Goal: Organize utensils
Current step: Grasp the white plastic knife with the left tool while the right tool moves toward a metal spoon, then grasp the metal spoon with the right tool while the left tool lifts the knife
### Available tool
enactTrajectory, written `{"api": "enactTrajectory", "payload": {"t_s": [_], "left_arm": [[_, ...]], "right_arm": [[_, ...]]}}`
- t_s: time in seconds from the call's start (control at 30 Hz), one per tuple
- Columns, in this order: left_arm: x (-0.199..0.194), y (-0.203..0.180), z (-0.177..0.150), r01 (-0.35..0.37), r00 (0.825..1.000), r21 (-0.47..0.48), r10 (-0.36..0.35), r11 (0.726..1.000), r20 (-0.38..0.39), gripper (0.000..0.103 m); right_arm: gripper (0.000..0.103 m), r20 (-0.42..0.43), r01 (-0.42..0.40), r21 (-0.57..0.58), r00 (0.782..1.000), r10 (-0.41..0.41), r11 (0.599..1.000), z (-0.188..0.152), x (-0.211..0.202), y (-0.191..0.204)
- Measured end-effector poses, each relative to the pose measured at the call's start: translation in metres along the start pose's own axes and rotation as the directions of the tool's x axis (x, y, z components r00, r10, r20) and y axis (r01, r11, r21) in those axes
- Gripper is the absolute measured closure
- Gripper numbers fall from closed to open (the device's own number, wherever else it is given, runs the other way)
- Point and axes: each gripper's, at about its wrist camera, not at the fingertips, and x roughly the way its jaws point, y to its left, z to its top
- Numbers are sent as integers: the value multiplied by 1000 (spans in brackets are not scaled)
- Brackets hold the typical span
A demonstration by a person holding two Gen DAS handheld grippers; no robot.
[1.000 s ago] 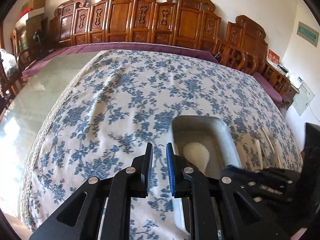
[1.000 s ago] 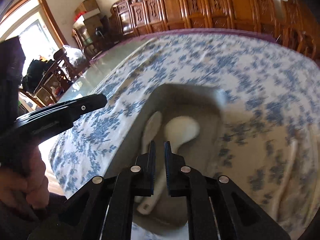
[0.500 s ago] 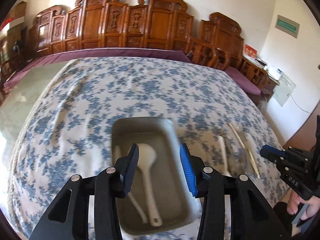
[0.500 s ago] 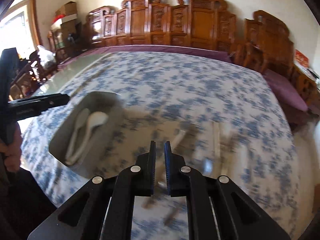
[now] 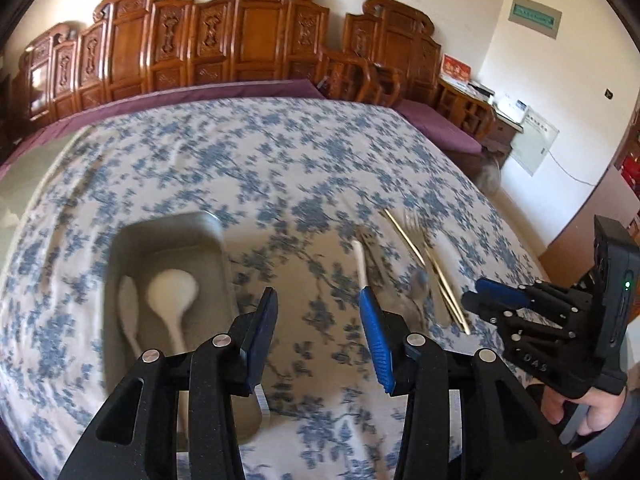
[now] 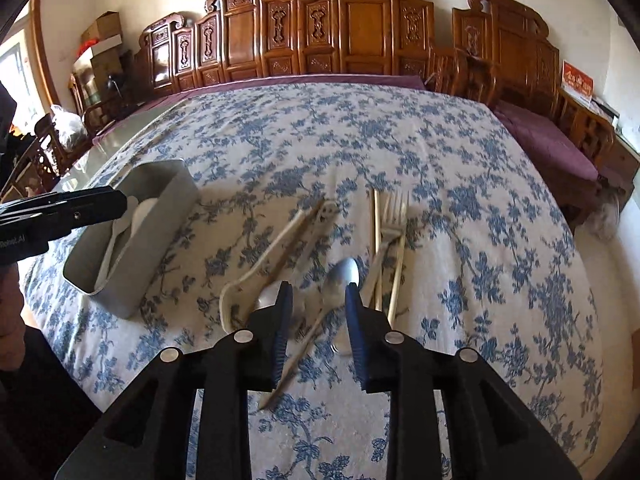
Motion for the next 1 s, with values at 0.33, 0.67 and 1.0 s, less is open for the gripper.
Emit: {"api": "enactTrajectory", "payload": {"t_s": [0.33, 0.67, 1.0], "left_arm": [[62, -39, -5, 44, 993, 48, -38, 998, -115, 75], [125, -45, -5, 2, 966, 69, 16, 998, -258, 90], [110, -41, -6, -3, 974, 104, 26, 995, -225, 100]], "right_arm": [[74, -25, 15, -26, 1000, -15, 1000, -15, -4, -19], [74, -10, -25, -34, 1000, 25, 999, -18, -11, -17], [74, -31, -50, -20, 998, 50, 999, -22, -4, -16]]}}
